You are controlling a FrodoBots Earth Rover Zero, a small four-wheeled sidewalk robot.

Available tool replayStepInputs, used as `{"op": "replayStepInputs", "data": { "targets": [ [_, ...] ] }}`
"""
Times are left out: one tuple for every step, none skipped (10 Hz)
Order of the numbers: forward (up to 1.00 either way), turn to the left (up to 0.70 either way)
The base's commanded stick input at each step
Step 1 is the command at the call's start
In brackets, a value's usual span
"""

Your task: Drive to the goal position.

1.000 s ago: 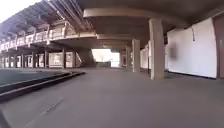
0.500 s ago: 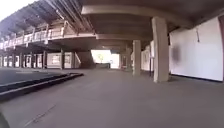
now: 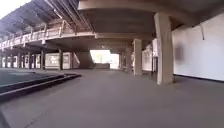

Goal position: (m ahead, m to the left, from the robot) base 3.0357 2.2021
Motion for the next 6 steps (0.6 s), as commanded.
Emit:
{"op": "replayStepInputs", "data": {
  "targets": [
    [0.7, 0.0],
    [0.7, 0.0],
    [0.7, 0.0],
    [0.7, 0.0],
    [0.7, 0.0],
    [0.7, 0.0]
  ]
}}
